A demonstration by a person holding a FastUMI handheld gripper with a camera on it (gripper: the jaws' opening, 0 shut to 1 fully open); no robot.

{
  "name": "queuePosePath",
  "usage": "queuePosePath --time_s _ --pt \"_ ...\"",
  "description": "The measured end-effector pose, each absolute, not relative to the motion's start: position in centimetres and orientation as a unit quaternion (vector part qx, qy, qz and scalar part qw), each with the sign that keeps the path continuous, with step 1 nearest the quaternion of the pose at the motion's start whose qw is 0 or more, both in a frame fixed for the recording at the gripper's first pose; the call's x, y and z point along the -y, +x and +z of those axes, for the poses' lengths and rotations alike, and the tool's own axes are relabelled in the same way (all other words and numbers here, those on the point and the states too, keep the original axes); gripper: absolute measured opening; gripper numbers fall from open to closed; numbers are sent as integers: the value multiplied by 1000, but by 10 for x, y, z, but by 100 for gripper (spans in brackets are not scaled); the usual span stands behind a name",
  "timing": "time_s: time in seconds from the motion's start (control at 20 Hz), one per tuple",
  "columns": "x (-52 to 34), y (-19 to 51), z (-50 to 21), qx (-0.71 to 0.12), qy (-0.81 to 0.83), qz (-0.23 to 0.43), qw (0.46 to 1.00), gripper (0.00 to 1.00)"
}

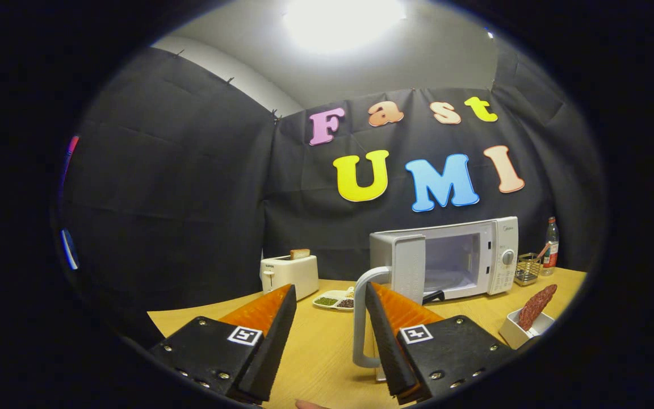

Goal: Open the microwave, put the food inside, and close the microwave door.

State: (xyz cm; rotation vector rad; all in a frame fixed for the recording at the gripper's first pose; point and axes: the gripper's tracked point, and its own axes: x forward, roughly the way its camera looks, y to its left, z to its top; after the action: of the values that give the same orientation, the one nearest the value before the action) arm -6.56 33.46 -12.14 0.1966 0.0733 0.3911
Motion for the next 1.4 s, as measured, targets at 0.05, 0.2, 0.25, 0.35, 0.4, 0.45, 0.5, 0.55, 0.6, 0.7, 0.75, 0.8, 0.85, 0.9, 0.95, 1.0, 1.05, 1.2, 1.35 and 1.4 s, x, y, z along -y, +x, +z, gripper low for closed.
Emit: queuePosePath --time_s 0.05,0.2,0.25,0.35,0.4,0.45,0.5,0.55,0.6,0.7,0.75,0.8,0.85,0.9,0.95,1.0,1.05,1.2,1.35,1.4 --pt "-329 -66 -121 -42 98 202 974 79" --pt "-315 -69 -120 -56 88 235 966 86" --pt "-302 -67 -118 -53 76 230 969 87" --pt "-275 -63 -116 -45 45 221 973 87" --pt "-269 -63 -117 -45 38 229 972 87" --pt "-262 -64 -120 -50 34 238 969 87" --pt "-252 -64 -122 -55 33 243 968 87" --pt "-237 -61 -124 -61 35 245 967 87" --pt "-220 -57 -127 -69 35 240 968 87" --pt "-183 -43 -138 -85 42 218 971 87" --pt "-164 -35 -143 -94 49 206 973 87" --pt "-145 -24 -149 -102 56 192 974 87" --pt "-125 -15 -153 -106 55 175 977 87" --pt "-105 -7 -161 -108 44 156 981 87" --pt "-88 -1 -168 -111 26 141 983 87" --pt "-73 4 -176 -115 11 130 985 87" --pt "-61 6 -183 -118 5 123 985 87" --pt "-32 12 -208 -141 13 108 984 87" --pt "-7 16 -237 -190 72 86 975 87" --pt "-3 17 -249 -211 98 83 969 87"
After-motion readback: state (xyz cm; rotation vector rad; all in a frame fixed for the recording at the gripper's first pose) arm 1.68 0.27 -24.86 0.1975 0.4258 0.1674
